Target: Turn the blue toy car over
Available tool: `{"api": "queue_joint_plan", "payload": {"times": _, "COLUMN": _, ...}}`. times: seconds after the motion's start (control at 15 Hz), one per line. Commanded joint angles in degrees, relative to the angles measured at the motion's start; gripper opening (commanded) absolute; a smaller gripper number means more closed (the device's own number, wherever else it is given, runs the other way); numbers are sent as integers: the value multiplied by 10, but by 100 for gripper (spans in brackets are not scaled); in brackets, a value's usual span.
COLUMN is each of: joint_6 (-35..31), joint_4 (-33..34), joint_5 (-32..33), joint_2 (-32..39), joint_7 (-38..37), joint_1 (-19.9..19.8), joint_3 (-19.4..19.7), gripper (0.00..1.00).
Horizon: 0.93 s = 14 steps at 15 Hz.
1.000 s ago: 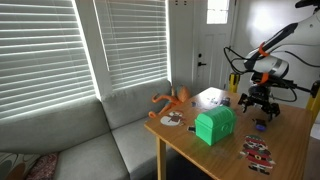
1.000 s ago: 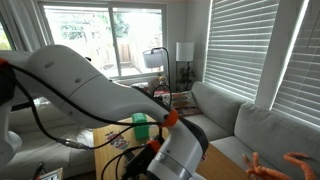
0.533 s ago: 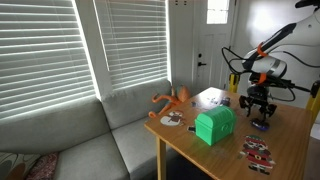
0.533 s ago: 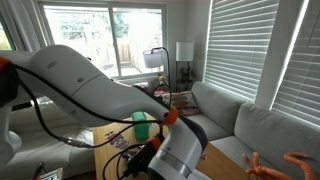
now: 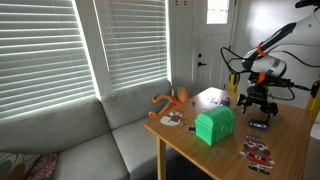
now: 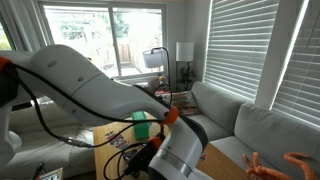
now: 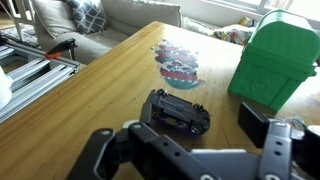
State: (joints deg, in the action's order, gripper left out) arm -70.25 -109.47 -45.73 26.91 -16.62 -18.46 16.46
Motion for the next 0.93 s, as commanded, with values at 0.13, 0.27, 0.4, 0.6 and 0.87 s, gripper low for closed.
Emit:
{"api": "queue_joint_plan", "payload": {"times": 0.13, "joint_6": 0, "joint_4": 11, "joint_5": 10, "joint_2": -5, "joint_7": -20, "joint_1": 18, "joint_3": 0, "gripper": 100}}
{"api": "queue_joint_plan", "payload": {"times": 0.27, "joint_6": -13, "joint_4": 8, "joint_5": 10, "joint_2": -14, "joint_7": -27, "joint_1": 29, "joint_3": 0, "gripper": 100}}
{"api": "queue_joint_plan", "payload": {"times": 0.4, "joint_6": -17, "joint_4": 13, "joint_5": 24, "joint_2": -17, "joint_7": -24, "joint_1": 39, "joint_3": -1, "gripper": 100}}
{"api": "queue_joint_plan", "payload": {"times": 0.6, "joint_6": -25, "joint_4": 19, "joint_5": 39, "joint_2": -22, "joint_7": -35, "joint_1": 51, "joint_3": -1, "gripper": 100}}
{"api": "queue_joint_plan", "payload": {"times": 0.87, "joint_6": -18, "joint_4": 27, "joint_5": 63, "joint_2": -23, "joint_7": -34, "joint_1": 55, "joint_3": -2, "gripper": 100}}
